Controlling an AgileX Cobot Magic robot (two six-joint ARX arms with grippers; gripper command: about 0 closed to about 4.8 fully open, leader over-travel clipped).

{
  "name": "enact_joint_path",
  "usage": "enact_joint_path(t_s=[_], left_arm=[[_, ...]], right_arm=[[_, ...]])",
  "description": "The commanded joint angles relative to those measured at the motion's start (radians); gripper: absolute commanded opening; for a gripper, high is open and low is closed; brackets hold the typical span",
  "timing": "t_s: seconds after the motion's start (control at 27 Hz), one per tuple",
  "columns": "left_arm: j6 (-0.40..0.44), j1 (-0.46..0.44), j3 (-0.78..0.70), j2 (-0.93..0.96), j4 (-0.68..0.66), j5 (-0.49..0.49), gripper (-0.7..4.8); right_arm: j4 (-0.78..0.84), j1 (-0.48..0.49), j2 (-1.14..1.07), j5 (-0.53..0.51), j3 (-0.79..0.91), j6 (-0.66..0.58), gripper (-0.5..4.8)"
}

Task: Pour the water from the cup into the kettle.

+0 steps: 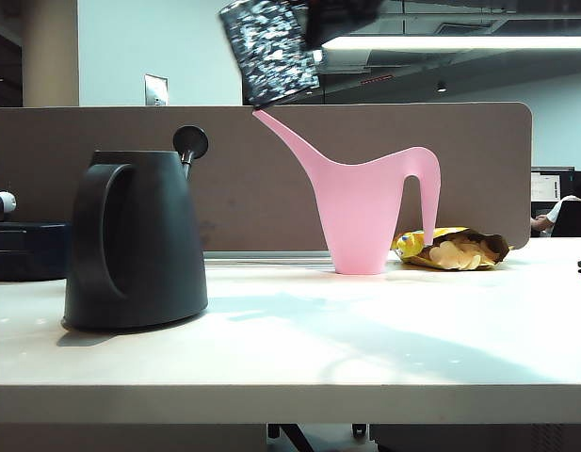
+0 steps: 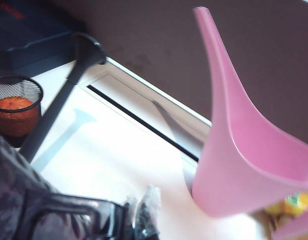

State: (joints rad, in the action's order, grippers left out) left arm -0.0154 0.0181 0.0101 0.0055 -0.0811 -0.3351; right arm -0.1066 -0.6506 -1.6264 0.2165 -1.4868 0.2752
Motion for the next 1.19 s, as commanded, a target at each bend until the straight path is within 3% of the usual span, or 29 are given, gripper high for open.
enact_joint_path(t_s=[0.04,0.26,0.67,1.19], left_arm=[[0.004,0.001,0.002,0.001,0.006,0.001,-0.05],[0.004,0.001,0.002,0.001,0.006,0.0,-0.05],[0.004,0.0,0.002,0.001,0.006,0.002,-0.05],[0.004,0.0,0.002,0.001,0.007,0.001,-0.05]], right_arm=[[0.003,-0.04,-0.051,0.052,-0.078,0.074,-0.09],[-0.032,-0.09,-0.152,0.107,-0.188,0.196,-0.09],[-0.006,-0.159,-0.257,0.193,-0.229,0.464,-0.09],[0.063,-0.17,-0.257,0.21,-0.231,0.615,-0.09]])
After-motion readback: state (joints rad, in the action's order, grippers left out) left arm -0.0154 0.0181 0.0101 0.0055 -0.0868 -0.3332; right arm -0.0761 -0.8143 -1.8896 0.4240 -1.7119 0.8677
